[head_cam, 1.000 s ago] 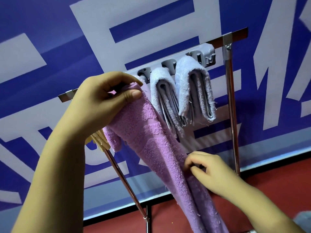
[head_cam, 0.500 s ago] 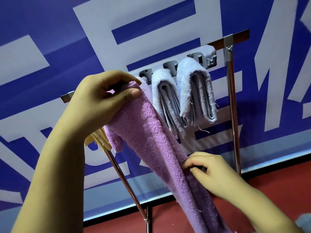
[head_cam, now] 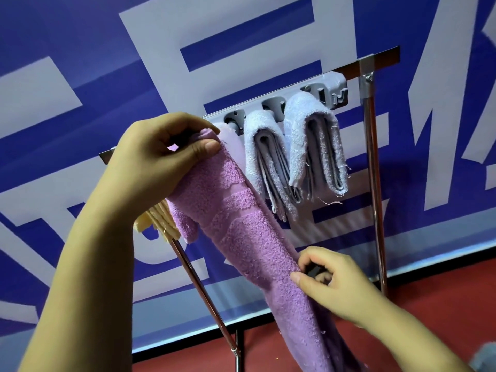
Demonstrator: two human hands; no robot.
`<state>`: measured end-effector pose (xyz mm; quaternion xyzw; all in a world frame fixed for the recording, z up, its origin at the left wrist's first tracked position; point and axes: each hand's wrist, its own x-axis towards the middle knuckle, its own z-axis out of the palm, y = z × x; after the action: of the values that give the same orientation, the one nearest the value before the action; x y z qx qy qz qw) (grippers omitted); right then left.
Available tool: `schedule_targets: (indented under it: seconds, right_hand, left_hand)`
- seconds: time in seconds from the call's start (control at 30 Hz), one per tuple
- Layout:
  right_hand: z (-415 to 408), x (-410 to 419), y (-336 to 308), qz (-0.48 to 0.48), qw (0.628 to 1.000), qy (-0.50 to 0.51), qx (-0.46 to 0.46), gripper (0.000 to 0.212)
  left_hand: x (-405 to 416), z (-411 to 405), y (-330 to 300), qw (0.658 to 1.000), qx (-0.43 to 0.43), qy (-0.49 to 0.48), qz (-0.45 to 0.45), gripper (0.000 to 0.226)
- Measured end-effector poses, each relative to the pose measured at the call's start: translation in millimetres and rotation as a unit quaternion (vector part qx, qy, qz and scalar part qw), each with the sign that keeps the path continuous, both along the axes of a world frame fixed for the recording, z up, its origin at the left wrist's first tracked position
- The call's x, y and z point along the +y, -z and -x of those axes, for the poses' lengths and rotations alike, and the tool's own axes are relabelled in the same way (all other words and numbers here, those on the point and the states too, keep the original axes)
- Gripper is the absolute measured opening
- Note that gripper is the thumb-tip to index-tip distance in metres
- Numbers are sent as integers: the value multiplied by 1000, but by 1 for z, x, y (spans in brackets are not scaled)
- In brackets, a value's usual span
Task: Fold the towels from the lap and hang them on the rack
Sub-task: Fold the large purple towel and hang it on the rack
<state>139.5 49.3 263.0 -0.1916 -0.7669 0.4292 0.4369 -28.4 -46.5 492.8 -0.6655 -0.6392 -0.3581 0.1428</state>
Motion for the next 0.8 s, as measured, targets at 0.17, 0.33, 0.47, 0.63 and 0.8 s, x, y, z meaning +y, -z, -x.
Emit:
schedule_targets:
  seconds: [0.17, 0.33, 0.47, 0.63, 0.8]
  right_hand:
    - [-1, 2, -1, 69, 997, 14, 33, 17]
    - [-4, 3, -2, -66, 995, 62, -34, 18]
    - [-4, 7, -3, -226, 970, 70, -64, 14]
    - [-2, 5, 0, -90, 987, -52, -125, 53]
    - [3, 0, -4, -21, 969, -126, -212, 54]
  left_hand:
    - [-3, 3, 0, 1000, -7, -2, 5, 16]
    - [-2, 4, 0, 1000, -5, -1, 13, 23]
    - [-1, 6, 0, 1000, -6, -7, 4, 16]
    - [0, 6, 1, 1000, 8, -12, 13, 17]
    - [7, 3, 10, 1000, 28, -11, 2, 12]
